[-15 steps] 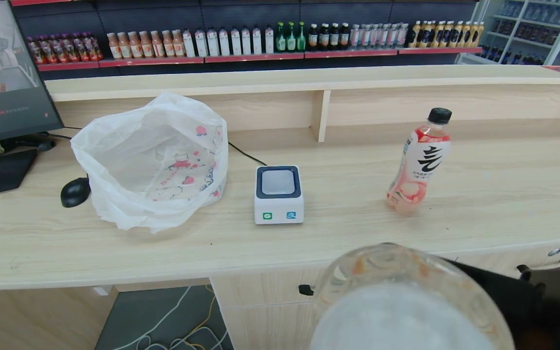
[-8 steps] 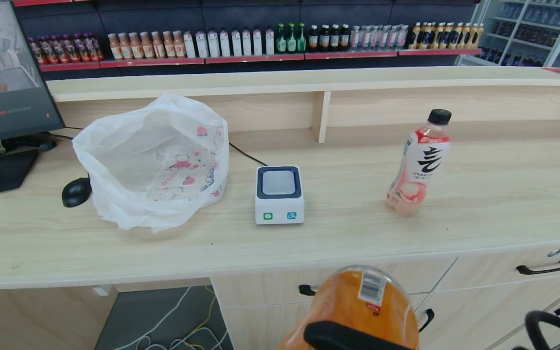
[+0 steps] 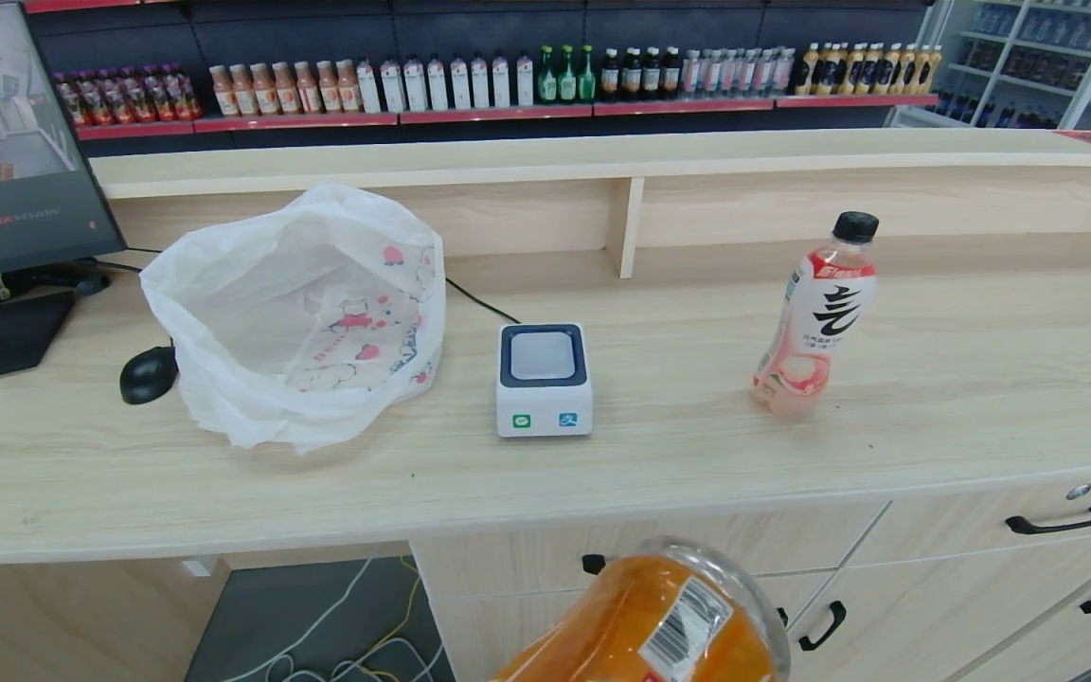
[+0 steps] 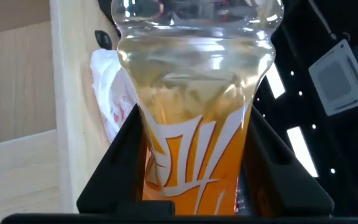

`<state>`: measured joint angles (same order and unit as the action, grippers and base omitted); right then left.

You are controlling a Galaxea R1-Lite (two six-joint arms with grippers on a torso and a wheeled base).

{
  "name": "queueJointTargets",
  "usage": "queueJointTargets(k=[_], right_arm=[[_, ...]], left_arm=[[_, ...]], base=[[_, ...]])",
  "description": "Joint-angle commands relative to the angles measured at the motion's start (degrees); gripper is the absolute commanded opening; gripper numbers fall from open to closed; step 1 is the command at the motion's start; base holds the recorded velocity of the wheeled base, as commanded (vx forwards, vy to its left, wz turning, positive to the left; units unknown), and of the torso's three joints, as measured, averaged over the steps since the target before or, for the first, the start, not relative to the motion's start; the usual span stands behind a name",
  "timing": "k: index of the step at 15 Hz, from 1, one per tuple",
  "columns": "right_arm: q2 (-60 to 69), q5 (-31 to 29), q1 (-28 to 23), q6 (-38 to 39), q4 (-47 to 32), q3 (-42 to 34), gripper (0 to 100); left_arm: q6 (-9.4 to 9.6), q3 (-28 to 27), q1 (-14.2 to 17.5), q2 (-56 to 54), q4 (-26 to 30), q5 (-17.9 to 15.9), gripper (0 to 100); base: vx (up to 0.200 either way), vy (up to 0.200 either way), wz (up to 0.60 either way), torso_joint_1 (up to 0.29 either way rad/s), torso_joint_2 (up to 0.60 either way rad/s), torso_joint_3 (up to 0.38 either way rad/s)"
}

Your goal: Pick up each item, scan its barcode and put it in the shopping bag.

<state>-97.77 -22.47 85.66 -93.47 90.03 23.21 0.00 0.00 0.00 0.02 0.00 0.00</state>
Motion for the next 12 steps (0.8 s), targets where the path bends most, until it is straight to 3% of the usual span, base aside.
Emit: queueJointTargets(k=[1, 8, 12], right_arm=[[-0.67, 0.06, 0.38, -0.31, -0.03, -1.15, 0], [0.74, 0.06, -3.22, 3.99, -0.03, -8.36, 0], [0.03, 4.19, -4.19, -1.19, -0.03, -8.53, 0]], left_arm=[[0.00, 0.00, 0.00, -0.02, 0.00, 0.00, 100], [0.00, 0.00, 0.00, -0.02, 0.00, 0.00, 100], [0.00, 0.00, 0.00, -0.02, 0.00, 0.00, 100]], base=[[0.000, 0.000, 0.00, 0.000, 0.00, 0.000], [0.000, 0.000, 0.00, 0.000, 0.00, 0.000], [0.000, 0.000, 0.00, 0.000, 0.00, 0.000]])
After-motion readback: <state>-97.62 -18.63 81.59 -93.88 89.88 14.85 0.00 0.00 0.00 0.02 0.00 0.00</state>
